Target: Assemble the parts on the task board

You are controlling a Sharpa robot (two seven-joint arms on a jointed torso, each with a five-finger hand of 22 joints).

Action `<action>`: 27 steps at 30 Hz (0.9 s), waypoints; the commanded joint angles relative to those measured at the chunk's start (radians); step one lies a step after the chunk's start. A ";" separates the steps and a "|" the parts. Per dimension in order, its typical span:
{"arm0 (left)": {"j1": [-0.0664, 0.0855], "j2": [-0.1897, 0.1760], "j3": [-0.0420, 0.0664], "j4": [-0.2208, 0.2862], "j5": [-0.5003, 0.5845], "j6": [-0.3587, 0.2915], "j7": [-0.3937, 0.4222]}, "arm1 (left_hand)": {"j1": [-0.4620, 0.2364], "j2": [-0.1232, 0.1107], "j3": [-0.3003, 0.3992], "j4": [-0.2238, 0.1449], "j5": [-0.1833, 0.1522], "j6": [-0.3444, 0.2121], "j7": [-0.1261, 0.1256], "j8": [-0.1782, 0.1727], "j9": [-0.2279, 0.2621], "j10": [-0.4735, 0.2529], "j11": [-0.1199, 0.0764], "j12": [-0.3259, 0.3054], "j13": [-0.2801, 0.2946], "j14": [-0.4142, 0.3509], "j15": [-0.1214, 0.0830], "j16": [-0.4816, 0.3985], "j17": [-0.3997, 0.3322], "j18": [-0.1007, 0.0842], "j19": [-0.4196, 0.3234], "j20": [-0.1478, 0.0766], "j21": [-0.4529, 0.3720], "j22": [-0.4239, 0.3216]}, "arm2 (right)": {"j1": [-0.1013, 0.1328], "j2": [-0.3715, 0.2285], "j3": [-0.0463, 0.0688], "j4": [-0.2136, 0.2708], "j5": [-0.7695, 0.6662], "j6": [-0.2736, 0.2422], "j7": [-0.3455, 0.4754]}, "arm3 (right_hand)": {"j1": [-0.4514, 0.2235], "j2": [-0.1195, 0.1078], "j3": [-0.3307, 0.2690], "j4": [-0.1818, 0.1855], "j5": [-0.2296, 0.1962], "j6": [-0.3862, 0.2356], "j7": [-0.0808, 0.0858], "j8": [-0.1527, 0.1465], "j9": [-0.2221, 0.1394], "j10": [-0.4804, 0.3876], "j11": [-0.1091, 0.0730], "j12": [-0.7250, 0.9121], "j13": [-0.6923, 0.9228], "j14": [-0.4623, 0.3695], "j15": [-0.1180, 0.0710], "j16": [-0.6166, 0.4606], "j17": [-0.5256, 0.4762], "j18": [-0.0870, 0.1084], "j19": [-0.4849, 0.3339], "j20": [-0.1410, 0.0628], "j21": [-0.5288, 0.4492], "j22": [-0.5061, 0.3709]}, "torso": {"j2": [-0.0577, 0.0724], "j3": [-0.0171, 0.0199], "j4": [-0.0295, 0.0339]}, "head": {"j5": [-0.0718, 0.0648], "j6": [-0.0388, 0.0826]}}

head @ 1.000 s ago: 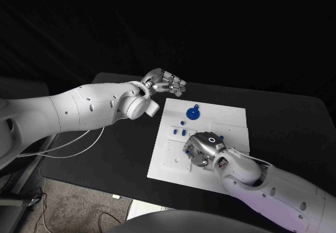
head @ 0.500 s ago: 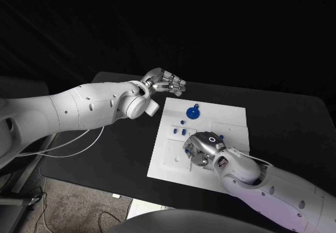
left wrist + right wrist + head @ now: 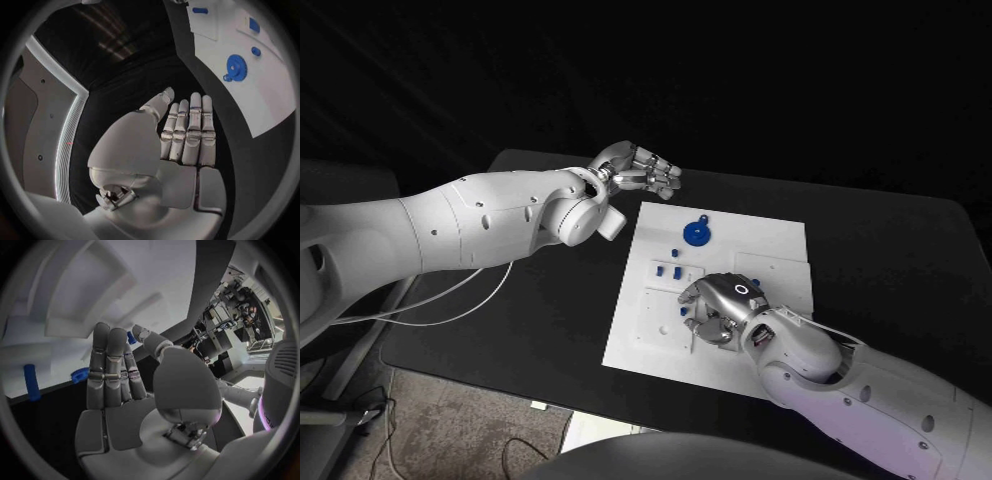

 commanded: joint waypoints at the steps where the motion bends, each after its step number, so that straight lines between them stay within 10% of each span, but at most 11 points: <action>1: 0.001 0.001 0.001 -0.001 0.005 0.015 0.004 | -0.008 -0.001 -0.004 0.001 -0.003 -0.004 0.001 -0.001 0.001 -0.004 0.000 -0.002 -0.001 -0.006 0.002 -0.002 0.000 -0.003 0.003 0.004 0.006 -0.001 | -0.002 -0.016 -0.001 0.012 0.035 -0.048 -0.021 | 0.013 -0.004 -0.029 0.006 -0.001 -0.012 0.002 -0.004 -0.001 -0.011 0.002 0.006 0.001 -0.004 0.007 -0.004 -0.009 0.004 0.002 0.008 -0.013 -0.006 | -0.001 0.0001 -0.0003 | -0.004 0.003; 8: 0.001 0.000 0.001 -0.009 0.005 0.015 0.005 | -0.008 -0.001 -0.004 0.001 -0.003 -0.004 0.001 -0.001 0.001 -0.004 0.000 -0.002 -0.001 -0.006 0.002 -0.002 0.000 -0.003 0.003 0.004 0.006 -0.001 | -0.001 -0.067 0.016 0.069 0.096 -0.096 -0.012 | 0.011 0.001 -0.054 0.035 0.009 0.007 -0.004 -0.003 -0.001 0.006 -0.003 0.006 0.001 -0.004 0.006 0.004 -0.020 0.006 0.016 0.009 -0.038 -0.015 | -0.001 0.0002 -0.0021 | -0.013 0.011; 19: 0.001 -0.002 0.001 -0.013 0.005 0.020 0.009 | -0.006 0.000 -0.005 0.001 -0.003 -0.003 0.001 0.000 0.001 -0.003 -0.001 -0.002 -0.001 -0.005 0.001 -0.002 0.001 -0.003 0.005 0.003 0.006 -0.006 | 0.006 -0.171 0.155 0.165 0.235 -0.080 0.048 | -0.011 0.001 0.047 0.055 0.022 0.055 -0.021 -0.003 0.001 0.097 -0.026 0.006 0.002 -0.001 -0.008 0.052 0.008 -0.014 0.019 -0.009 -0.011 0.038 | -0.002 0.0012 -0.0049 | -0.050 0.038; 27: 0.001 -0.003 0.001 -0.013 0.005 0.023 0.010 | -0.006 0.000 -0.005 0.001 -0.003 -0.003 0.001 0.000 0.001 -0.003 -0.001 -0.002 -0.001 -0.005 0.001 -0.002 0.001 -0.003 0.005 0.003 0.006 -0.006 | 0.028 -0.226 0.190 0.140 0.186 0.069 0.033 | 0.023 0.024 -0.138 0.048 -0.027 0.005 -0.041 -0.004 0.000 0.011 -0.008 0.006 0.002 -0.017 0.008 0.054 0.000 -0.004 0.019 0.010 -0.049 0.022 | -0.003 0.0039 -0.0098 | -0.069 0.047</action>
